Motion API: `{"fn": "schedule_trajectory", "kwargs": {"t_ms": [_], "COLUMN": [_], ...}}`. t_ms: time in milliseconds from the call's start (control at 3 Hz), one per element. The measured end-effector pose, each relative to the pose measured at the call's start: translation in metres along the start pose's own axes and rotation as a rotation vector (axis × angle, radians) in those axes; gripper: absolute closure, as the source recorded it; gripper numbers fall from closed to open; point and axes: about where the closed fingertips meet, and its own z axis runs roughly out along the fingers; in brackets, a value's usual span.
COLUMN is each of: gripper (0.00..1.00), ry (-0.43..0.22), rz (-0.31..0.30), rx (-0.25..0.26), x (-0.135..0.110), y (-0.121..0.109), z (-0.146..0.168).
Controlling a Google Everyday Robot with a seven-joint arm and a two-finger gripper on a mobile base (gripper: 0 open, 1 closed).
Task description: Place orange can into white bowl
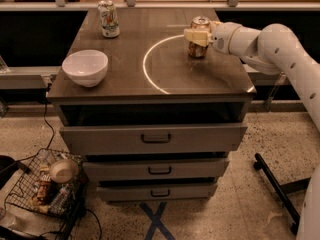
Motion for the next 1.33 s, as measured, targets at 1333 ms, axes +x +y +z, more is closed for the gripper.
{"fn": "schedule_trajectory", "kwargs": {"t_ms": [1333], "gripper": [1.0], "ry": [0.023], "rz": [-0.016], "rx": [-0.047], "x": [-0.042], "y": [0.029], "z": [0.021]}}
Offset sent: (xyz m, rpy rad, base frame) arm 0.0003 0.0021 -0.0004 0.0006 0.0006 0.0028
